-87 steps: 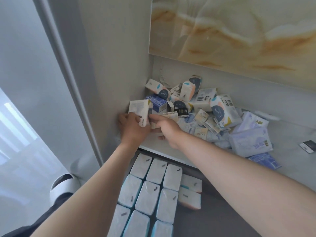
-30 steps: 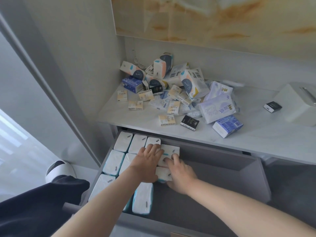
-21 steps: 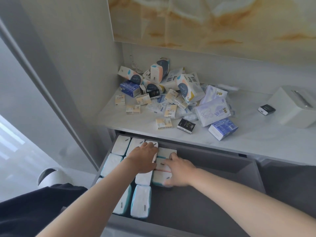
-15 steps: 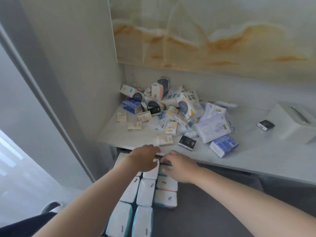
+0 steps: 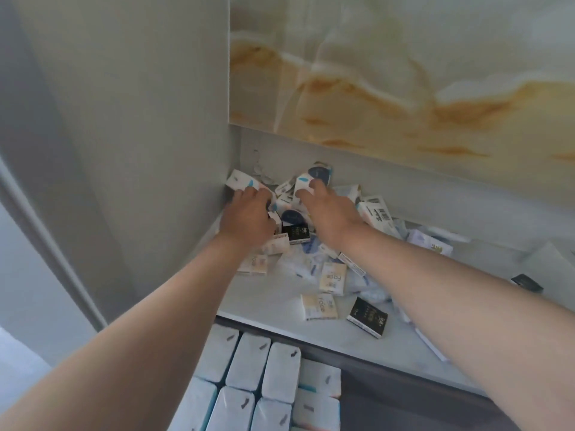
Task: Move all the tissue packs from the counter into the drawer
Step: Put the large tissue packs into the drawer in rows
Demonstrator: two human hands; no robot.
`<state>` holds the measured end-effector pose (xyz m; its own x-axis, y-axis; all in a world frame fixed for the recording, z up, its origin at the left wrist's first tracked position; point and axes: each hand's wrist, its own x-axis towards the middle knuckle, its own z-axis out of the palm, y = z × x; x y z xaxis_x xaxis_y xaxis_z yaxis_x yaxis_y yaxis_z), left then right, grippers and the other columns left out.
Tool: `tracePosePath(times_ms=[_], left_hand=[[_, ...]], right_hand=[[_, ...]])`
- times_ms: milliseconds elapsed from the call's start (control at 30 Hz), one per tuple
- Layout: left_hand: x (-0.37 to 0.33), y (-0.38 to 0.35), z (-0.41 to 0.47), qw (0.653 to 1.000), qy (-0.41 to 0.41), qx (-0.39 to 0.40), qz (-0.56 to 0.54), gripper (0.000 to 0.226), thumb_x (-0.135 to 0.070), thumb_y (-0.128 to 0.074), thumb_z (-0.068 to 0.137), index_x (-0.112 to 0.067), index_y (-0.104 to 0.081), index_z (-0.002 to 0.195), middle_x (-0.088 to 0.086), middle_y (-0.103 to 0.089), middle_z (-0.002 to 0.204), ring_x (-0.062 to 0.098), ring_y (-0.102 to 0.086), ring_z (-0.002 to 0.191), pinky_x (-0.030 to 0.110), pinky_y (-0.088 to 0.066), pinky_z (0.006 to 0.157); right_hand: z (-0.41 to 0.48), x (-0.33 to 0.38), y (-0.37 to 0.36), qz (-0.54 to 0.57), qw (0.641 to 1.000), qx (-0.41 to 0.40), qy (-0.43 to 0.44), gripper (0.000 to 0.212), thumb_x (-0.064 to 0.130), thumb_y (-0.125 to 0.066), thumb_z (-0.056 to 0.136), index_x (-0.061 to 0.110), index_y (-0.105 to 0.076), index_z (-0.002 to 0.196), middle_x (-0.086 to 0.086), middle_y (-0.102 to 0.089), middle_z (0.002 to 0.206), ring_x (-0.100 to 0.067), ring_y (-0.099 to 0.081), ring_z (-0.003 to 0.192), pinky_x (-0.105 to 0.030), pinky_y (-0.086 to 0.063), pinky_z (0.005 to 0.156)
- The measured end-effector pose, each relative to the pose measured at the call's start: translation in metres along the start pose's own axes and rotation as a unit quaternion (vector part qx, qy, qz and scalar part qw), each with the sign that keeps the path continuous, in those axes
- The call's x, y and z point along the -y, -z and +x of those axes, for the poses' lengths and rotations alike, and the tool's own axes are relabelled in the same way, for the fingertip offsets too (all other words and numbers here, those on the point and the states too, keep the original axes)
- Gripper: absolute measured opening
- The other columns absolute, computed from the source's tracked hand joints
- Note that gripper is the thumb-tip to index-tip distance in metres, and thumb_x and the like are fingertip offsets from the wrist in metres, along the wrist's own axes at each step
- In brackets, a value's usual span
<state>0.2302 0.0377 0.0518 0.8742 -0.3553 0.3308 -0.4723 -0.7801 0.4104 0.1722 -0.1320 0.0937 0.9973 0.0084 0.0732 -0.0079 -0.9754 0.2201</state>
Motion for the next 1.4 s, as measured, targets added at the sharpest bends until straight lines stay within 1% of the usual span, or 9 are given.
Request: tracePosePath(times_ms=[167, 267, 367, 533, 733, 967, 1133, 1233, 1400], left_hand=[[0.032, -0.009, 0.035, 0.997, 0.015, 0.03, 0.067, 0.075, -0.022, -0.067, 0.084, -0.024, -0.032, 0.15, 0.007, -0.022, 0.158, 0.03, -0.023, 0.141, 0.041, -0.037, 0.102], [0.036, -0.007, 0.054, 0.986, -0.008, 0.086, 0.142, 0.096, -0.004, -0.065, 0.083, -0.029, -0.009, 0.157, 0.004, 0.002, 0.164, 0.03, -0.009, 0.149, 0.046, -0.037, 0.106], [0.036, -0.016, 0.066, 0.982, -0.016, 0.096, 0.159, 0.097, 0.002, -0.057, 0.085, -0.033, -0.002, 0.157, 0.001, 0.008, 0.165, 0.034, -0.014, 0.147, 0.045, -0.043, 0.1], [0.044, -0.037, 0.069, 0.986, 0.038, 0.079, 0.141, 0.094, -0.004, -0.066, 0.082, -0.032, -0.014, 0.156, 0.004, -0.008, 0.162, 0.039, -0.045, 0.123, 0.04, -0.047, 0.09], [0.048, -0.04, 0.066, 0.999, 0.028, -0.016, -0.021, 0.051, 0.008, -0.057, 0.081, -0.01, -0.058, 0.128, 0.011, -0.04, 0.144, 0.042, -0.06, 0.104, 0.041, -0.047, 0.087], [0.021, 0.0, 0.026, 0.994, 0.012, -0.109, -0.01, 0.046, -0.008, -0.065, 0.085, -0.019, -0.056, 0.129, 0.004, -0.033, 0.151, 0.034, -0.059, 0.103, 0.029, -0.039, 0.072], [0.006, 0.031, -0.036, 0.996, 0.015, -0.088, 0.012, 0.049, -0.015, -0.067, 0.085, -0.018, -0.054, 0.132, 0.007, -0.041, 0.139, 0.031, -0.056, 0.107, 0.032, -0.044, 0.077], [0.002, 0.049, -0.079, 0.998, 0.008, -0.058, 0.02, 0.047, -0.022, -0.064, 0.089, -0.017, -0.052, 0.134, 0.006, -0.045, 0.127, 0.028, -0.055, 0.104, 0.034, -0.047, 0.073], [-0.002, 0.062, -0.15, 0.995, -0.062, -0.028, 0.077, 0.046, -0.028, -0.083, 0.07, -0.017, -0.065, 0.111, 0.005, -0.056, 0.099, 0.03, -0.061, 0.083, 0.031, -0.046, 0.046]], right_hand=[[0.051, -0.013, 0.001, -0.153, 0.988, 0.016, 0.027, 0.106, -0.008, -0.064, 0.082, 0.03, -0.001, 0.158, -0.009, 0.016, 0.165, -0.039, -0.035, 0.138, -0.034, -0.039, 0.059], [0.064, -0.017, -0.006, -0.176, 0.983, 0.025, 0.045, 0.099, -0.008, -0.063, 0.083, 0.026, -0.007, 0.158, -0.008, 0.016, 0.165, -0.041, -0.037, 0.137, -0.035, -0.042, 0.061], [0.064, -0.015, -0.015, -0.177, 0.982, -0.004, 0.062, 0.088, -0.006, -0.067, 0.08, 0.019, -0.022, 0.152, -0.01, -0.004, 0.165, -0.04, -0.046, 0.125, -0.036, -0.044, 0.062], [0.05, -0.013, -0.031, -0.103, 0.987, -0.089, 0.082, 0.083, -0.009, -0.071, 0.065, 0.018, -0.04, 0.137, -0.012, -0.027, 0.154, -0.034, -0.058, 0.097, -0.037, -0.047, 0.059], [0.025, -0.014, -0.053, 0.02, 0.981, -0.163, 0.108, 0.081, -0.02, -0.068, 0.049, 0.017, -0.049, 0.119, -0.018, -0.044, 0.142, -0.036, -0.06, 0.085, -0.03, -0.037, 0.043], [-0.005, -0.019, -0.039, 0.227, 0.949, -0.202, 0.085, 0.067, -0.017, -0.061, 0.072, 0.026, -0.043, 0.12, -0.01, -0.037, 0.149, -0.028, -0.059, 0.086, -0.029, -0.039, 0.062], [-0.054, -0.013, -0.02, 0.272, 0.937, -0.202, 0.082, 0.048, -0.007, -0.064, 0.08, 0.019, -0.053, 0.12, -0.001, -0.042, 0.141, -0.021, -0.058, 0.076, -0.023, -0.028, 0.049], [-0.092, -0.007, -0.009, 0.345, 0.916, -0.191, 0.076, 0.046, -0.004, -0.066, 0.08, 0.02, -0.053, 0.117, 0.004, -0.043, 0.135, -0.026, -0.06, 0.092, -0.035, -0.048, 0.067], [-0.157, 0.003, 0.008, 0.436, 0.892, -0.11, 0.045, 0.049, 0.005, -0.069, 0.077, 0.04, -0.047, 0.104, 0.019, -0.044, 0.117, -0.014, -0.051, 0.105, -0.038, -0.048, 0.086]])
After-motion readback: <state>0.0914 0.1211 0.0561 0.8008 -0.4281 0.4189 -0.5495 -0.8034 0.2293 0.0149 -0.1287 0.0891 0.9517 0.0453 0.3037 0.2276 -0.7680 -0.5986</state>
